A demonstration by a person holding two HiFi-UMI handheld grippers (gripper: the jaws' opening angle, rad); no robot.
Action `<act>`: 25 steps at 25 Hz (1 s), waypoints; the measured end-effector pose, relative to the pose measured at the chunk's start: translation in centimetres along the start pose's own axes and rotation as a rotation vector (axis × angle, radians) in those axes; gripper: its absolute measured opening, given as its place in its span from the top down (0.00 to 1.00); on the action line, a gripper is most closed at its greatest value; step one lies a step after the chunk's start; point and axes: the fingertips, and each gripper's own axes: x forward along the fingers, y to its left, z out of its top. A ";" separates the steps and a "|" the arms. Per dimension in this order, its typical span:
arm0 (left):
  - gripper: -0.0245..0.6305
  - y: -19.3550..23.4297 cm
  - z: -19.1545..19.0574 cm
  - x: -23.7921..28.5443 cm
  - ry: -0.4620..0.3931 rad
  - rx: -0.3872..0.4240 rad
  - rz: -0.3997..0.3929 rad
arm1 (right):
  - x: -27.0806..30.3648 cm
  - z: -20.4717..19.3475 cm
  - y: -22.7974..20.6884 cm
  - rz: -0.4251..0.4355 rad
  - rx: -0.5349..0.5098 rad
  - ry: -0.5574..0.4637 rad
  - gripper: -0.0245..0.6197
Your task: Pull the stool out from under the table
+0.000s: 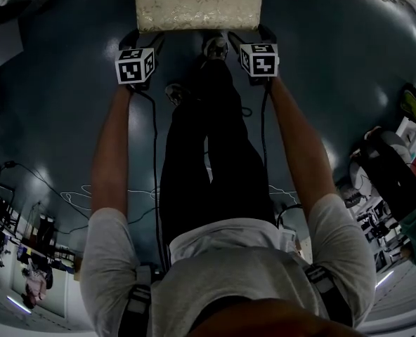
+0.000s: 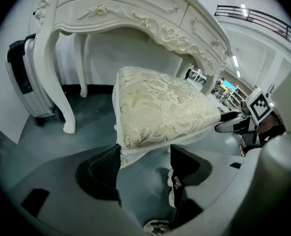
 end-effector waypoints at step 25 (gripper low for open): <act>0.50 -1.8 -11.2 -4.3 0.021 -0.047 -0.022 | -2.6 -9.9 5.1 -0.002 -0.037 0.093 0.35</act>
